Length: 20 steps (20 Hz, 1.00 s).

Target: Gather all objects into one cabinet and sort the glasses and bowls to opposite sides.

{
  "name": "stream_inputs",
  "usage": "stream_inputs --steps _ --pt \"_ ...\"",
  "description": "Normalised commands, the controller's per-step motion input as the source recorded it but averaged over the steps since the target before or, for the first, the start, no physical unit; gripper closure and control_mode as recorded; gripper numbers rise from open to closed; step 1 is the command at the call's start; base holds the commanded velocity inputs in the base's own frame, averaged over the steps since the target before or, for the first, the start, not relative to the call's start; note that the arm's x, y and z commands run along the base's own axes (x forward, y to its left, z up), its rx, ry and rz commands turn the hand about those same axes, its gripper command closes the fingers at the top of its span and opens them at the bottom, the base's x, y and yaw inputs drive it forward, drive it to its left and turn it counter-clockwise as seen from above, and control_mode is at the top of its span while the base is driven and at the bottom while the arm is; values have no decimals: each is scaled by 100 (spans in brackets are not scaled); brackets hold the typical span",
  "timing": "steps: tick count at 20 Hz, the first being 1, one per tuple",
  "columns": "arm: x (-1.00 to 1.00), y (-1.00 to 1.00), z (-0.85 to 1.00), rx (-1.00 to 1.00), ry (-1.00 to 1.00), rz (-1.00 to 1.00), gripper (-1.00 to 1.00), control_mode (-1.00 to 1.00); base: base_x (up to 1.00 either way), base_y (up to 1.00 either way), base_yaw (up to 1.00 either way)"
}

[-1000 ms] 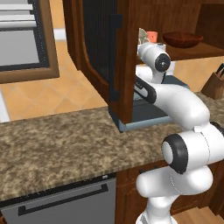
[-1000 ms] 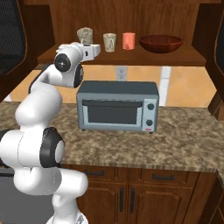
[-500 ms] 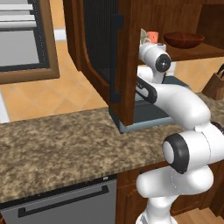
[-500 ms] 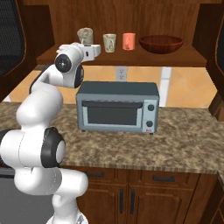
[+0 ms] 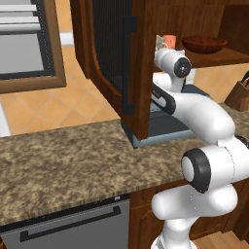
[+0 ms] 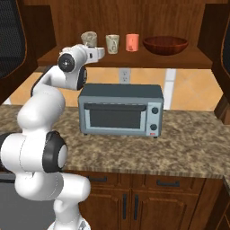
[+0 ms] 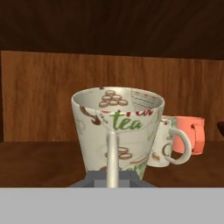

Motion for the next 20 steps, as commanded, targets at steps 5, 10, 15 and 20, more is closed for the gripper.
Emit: stream_inputs --steps 5,10,15,20 --pt "13 0 0 0 36 0 100 -100 0 0 0" --pt "34 0 0 0 23 0 100 -100 0 0 0" --pt "30 0 -2 0 6 0 100 -100 0 0 0" --pt "28 0 -9 0 2 0 100 -100 0 0 0"
